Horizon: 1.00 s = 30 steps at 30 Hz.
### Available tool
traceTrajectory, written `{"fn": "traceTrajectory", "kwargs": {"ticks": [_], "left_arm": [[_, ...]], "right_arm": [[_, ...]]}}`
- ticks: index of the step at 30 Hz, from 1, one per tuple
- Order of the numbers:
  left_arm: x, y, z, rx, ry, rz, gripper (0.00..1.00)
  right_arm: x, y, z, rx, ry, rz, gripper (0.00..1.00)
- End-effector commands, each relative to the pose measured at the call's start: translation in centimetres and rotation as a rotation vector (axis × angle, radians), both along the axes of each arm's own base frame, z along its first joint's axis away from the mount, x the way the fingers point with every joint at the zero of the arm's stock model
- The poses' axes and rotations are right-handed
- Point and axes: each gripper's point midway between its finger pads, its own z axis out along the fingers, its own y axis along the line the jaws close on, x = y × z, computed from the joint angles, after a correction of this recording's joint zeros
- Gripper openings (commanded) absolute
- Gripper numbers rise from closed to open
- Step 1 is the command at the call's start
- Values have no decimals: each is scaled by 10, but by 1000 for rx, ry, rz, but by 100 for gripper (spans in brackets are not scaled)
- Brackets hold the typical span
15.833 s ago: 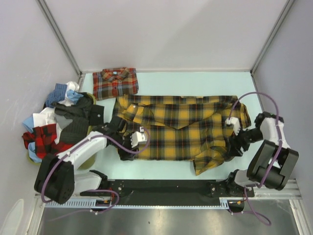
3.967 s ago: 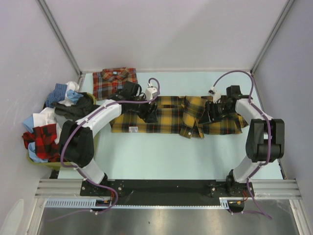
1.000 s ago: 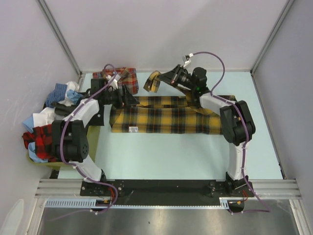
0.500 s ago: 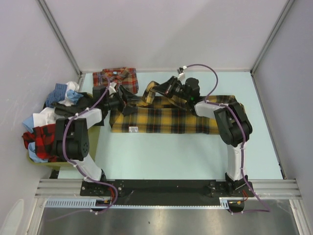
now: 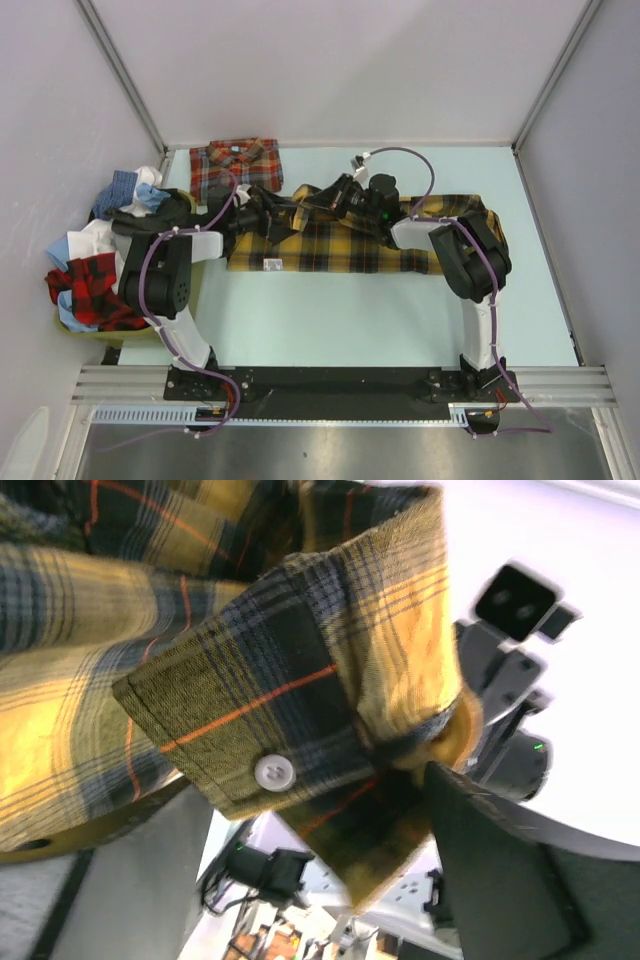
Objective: Fold and stack the long sleeve shirts
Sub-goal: Fold the shirt
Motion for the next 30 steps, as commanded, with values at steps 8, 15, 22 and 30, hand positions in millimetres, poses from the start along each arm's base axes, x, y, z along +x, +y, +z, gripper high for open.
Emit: {"fn": "traceTrajectory", "kwargs": {"ticks": [8, 15, 22, 30], "left_arm": [[20, 17, 28, -22, -121, 60, 45], [22, 28, 42, 120, -265, -29, 0], [12, 54, 26, 406, -300, -141, 0], [18, 95, -25, 762, -302, -258, 0]], "right_arm": [[-14, -3, 30, 49, -62, -3, 0], [-28, -4, 21, 45, -56, 30, 1], [-51, -4, 9, -10, -93, 146, 40], [-92, -81, -25, -336, -200, 191, 58]]}}
